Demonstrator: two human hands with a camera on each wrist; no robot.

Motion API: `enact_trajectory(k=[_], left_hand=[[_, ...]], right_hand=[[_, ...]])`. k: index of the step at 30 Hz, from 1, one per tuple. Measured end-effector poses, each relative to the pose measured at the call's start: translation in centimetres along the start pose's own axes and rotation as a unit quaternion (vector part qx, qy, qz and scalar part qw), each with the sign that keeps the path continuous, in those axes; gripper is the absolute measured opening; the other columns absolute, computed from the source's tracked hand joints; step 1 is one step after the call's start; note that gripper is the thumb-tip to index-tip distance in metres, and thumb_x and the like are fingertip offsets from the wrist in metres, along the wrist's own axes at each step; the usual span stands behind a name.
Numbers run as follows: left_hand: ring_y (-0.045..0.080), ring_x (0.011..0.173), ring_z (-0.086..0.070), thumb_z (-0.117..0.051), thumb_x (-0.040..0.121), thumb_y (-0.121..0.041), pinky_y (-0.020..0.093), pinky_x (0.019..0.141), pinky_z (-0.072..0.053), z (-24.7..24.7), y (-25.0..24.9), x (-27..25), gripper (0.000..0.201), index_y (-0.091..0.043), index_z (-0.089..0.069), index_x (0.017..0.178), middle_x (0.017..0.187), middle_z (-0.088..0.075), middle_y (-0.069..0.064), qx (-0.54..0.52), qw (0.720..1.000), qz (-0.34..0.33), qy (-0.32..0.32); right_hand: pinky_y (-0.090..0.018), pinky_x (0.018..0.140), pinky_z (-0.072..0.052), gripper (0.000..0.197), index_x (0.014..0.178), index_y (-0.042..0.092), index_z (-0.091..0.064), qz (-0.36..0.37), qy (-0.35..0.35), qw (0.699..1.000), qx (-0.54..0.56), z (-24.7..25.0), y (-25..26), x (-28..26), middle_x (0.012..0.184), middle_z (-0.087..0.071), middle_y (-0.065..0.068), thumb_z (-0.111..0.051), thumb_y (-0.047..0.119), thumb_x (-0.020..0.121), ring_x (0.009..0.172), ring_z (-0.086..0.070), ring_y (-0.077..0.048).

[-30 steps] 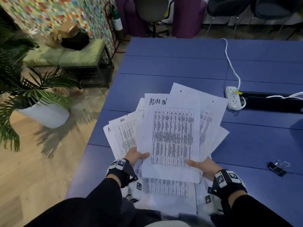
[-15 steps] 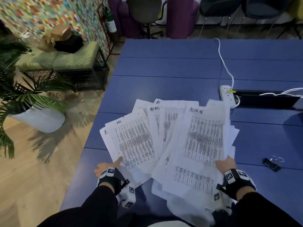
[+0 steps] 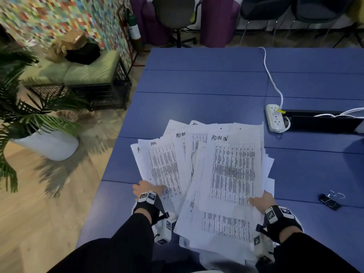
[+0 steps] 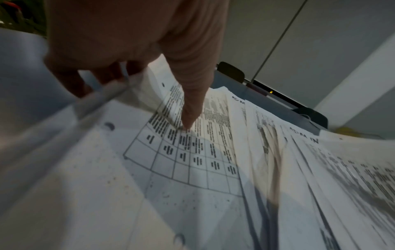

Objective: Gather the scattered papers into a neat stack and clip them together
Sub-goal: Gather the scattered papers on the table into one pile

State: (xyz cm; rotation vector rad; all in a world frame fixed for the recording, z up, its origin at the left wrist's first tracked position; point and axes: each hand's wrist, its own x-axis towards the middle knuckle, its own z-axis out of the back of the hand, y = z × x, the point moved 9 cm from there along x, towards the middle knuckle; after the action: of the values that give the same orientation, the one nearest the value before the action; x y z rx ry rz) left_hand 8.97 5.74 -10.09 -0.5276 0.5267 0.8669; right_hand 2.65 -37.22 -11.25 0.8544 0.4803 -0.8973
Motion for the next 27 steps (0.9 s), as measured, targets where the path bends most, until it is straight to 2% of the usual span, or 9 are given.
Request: enact_trajectory(k=[4, 6, 9, 12, 16, 20, 23, 25, 27], left_hand=[[0.033, 0.124, -0.046, -0.076, 0.071, -0.043, 0.040, 0.098, -0.043, -1.0, -1.5, -0.4, 0.088, 0.001, -0.035, 0.136, 0.145, -0.026, 0.020, -0.020, 0.999, -0.048, 0.014], [0.033, 0.115, -0.056, -0.072, 0.077, -0.039, 0.038, 0.094, -0.048, -1.7, -2.3, -0.3, 0.074, 0.001, -0.044, 0.132, 0.138, -0.043, 0.020, -0.058, 0.995, -0.079, 0.032], [0.034, 0.100, -0.063, -0.064, 0.084, -0.019, 0.036, 0.087, -0.051, -1.5, -2.9, -0.2, 0.034, -0.004, -0.059, 0.114, 0.109, -0.066, 0.014, -0.142, 0.983, -0.112, 0.013], [0.031, 0.082, -0.062, -0.058, 0.086, -0.005, 0.036, 0.079, -0.054, -0.1, -3.3, -0.5, 0.008, -0.007, -0.060, 0.093, 0.074, -0.062, 0.007, -0.189, 0.973, -0.129, -0.001], [0.038, 0.104, -0.061, -0.064, 0.084, -0.009, 0.033, 0.076, -0.044, 6.0, -2.9, 0.0, 0.038, 0.007, -0.057, 0.117, 0.115, -0.063, 0.025, -0.310, 0.945, -0.073, -0.080], [0.034, 0.130, -0.043, -0.066, 0.085, -0.021, 0.040, 0.099, -0.041, 10.1, -2.7, -0.3, 0.082, 0.000, -0.016, 0.147, 0.148, -0.035, 0.017, -0.426, 0.902, -0.013, -0.060], [0.030, 0.138, -0.033, -0.067, 0.085, -0.023, 0.038, 0.108, -0.032, 11.2, -3.5, -1.4, 0.089, -0.006, -0.008, 0.149, 0.154, -0.025, 0.012, -0.489, 0.870, -0.023, -0.047], [0.026, 0.133, -0.039, -0.068, 0.085, -0.020, 0.033, 0.101, -0.035, 11.0, -4.3, -2.7, 0.086, -0.002, -0.012, 0.148, 0.149, -0.033, 0.010, -0.491, 0.869, -0.041, -0.042], [0.021, 0.115, -0.049, -0.067, 0.084, -0.012, 0.029, 0.090, -0.039, 9.8, -4.9, -4.2, 0.068, 0.003, -0.031, 0.140, 0.132, -0.047, 0.005, -0.471, 0.877, -0.076, -0.045]], right_hand=[[-0.040, 0.097, -0.042, 0.047, 0.128, -0.008, -0.046, -0.007, 0.003, 1.000, 0.006, -0.1, -0.2, 0.0, 0.129, -0.054, -0.024, -0.059, 0.003, 0.084, 0.118, -0.052, -0.038], [-0.039, 0.096, -0.042, 0.045, 0.127, -0.008, -0.047, -0.007, -0.004, 1.000, 0.012, 0.0, -0.2, -0.1, 0.128, -0.055, -0.024, -0.058, 0.001, 0.084, 0.118, -0.051, -0.038], [-0.039, 0.095, -0.043, 0.041, 0.125, -0.008, -0.050, 0.000, -0.007, 1.000, 0.022, 0.1, -0.1, -0.4, 0.126, -0.057, -0.023, -0.057, 0.001, 0.085, 0.116, -0.053, -0.038], [-0.041, 0.098, -0.042, 0.045, 0.128, -0.007, -0.048, 0.002, -0.006, 1.000, 0.029, 0.2, 0.0, -0.5, 0.129, -0.055, -0.022, -0.059, 0.003, 0.085, 0.119, -0.051, -0.039], [-0.041, 0.097, -0.043, 0.042, 0.124, -0.006, -0.050, 0.000, -0.009, 0.999, 0.039, 0.2, 0.0, -0.6, 0.124, -0.057, -0.020, -0.058, 0.000, 0.084, 0.109, -0.055, -0.036], [-0.039, 0.087, -0.049, 0.031, 0.112, -0.004, -0.058, 0.002, 0.001, 0.998, 0.056, 0.0, -0.1, -0.4, 0.109, -0.065, -0.021, -0.057, -0.002, 0.081, 0.088, -0.056, -0.029], [-0.037, 0.084, -0.049, 0.031, 0.112, -0.004, -0.057, 0.000, 0.005, 0.999, 0.052, 0.0, -0.3, -0.5, 0.096, -0.062, -0.015, -0.057, -0.001, 0.081, 0.087, -0.056, -0.030], [-0.041, 0.088, -0.051, 0.034, 0.113, -0.005, -0.057, 0.001, 0.008, 0.999, 0.052, 0.1, -0.3, -0.6, 0.096, -0.062, -0.015, -0.057, -0.001, 0.079, 0.089, -0.058, -0.032], [-0.045, 0.093, -0.049, 0.040, 0.119, -0.004, -0.055, 0.000, 0.012, 0.998, 0.056, 0.1, -0.2, -0.9, 0.106, -0.063, -0.019, -0.057, 0.000, 0.079, 0.099, -0.059, -0.035]])
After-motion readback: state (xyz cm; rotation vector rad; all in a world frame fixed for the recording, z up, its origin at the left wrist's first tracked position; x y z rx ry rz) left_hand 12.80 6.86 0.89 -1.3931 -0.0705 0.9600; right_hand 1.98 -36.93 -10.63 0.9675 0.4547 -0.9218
